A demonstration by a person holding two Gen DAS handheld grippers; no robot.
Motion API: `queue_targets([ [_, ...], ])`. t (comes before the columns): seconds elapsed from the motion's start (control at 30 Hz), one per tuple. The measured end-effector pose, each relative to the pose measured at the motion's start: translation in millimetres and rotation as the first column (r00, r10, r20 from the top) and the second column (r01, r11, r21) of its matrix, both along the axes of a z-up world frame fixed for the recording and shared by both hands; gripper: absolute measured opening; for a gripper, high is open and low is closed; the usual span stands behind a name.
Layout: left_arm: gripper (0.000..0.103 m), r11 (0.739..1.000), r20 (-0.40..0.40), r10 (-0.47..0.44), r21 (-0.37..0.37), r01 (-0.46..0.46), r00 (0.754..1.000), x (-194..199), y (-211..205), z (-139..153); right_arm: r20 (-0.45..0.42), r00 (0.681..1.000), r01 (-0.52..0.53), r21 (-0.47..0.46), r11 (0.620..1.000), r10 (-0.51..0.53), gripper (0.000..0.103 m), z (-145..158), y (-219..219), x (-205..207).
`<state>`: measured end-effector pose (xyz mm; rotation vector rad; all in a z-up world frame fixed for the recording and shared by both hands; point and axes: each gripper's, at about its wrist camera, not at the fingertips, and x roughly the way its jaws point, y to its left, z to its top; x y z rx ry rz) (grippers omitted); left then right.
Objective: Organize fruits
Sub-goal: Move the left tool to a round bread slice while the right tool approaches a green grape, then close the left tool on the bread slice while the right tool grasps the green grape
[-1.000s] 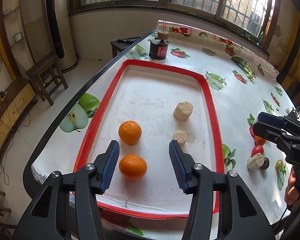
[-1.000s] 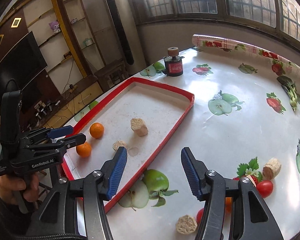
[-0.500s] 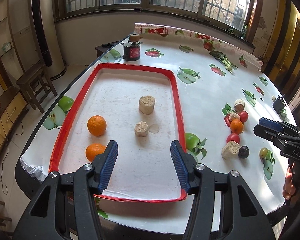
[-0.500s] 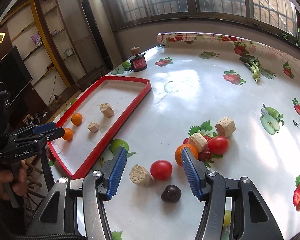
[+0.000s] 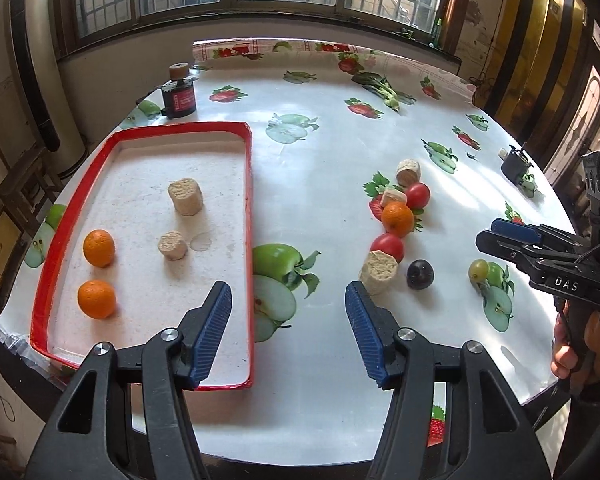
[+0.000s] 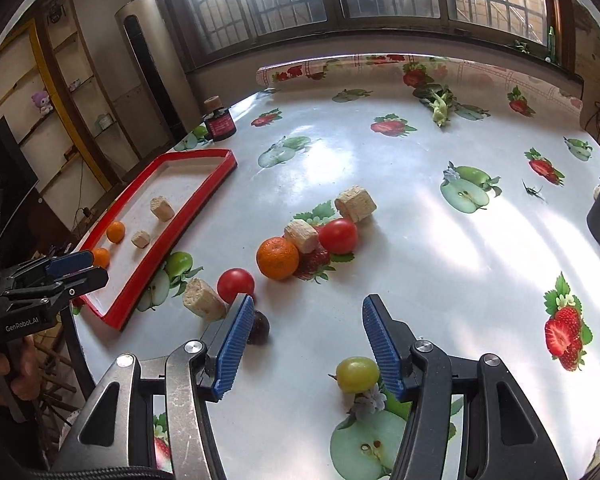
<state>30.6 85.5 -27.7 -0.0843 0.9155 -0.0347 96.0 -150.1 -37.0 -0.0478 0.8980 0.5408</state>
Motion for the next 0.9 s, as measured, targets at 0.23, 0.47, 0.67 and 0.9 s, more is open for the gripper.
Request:
queue_targets([
  [0.23,0.058,0.999,-0.043,-0.049,0.0,0.049,0.998,8.9,-28.2,-16.9,-0.023,1.0,0.004,-0.036,0.999,-0.004,0.058,-18.9,-10.9,-1.2],
  [0.47,0.058,0.998,-0.08,-0.061,-0.003,0.061,0.995,21.1,-37.0,-31.7,-0.036,0.999,-0.019,-0.084,0.996,0.016,0.055,-34.8,-6.6,0.6],
  [0.67,0.058,0.997,-0.096,-0.073,-0.02,0.071,0.993,34.1,-42.5,-41.7,-0.035,0.999,-0.038,-0.115,0.993,0.034,0.05,-41.5,-3.1,1.9],
  [0.9,0.058,0.994,-0.101,-0.105,-0.031,0.103,0.989,52.4,-53.4,-50.7,-0.032,0.999,-0.034,-0.169,0.985,0.029,0.044,-48.8,-5.8,-3.5],
])
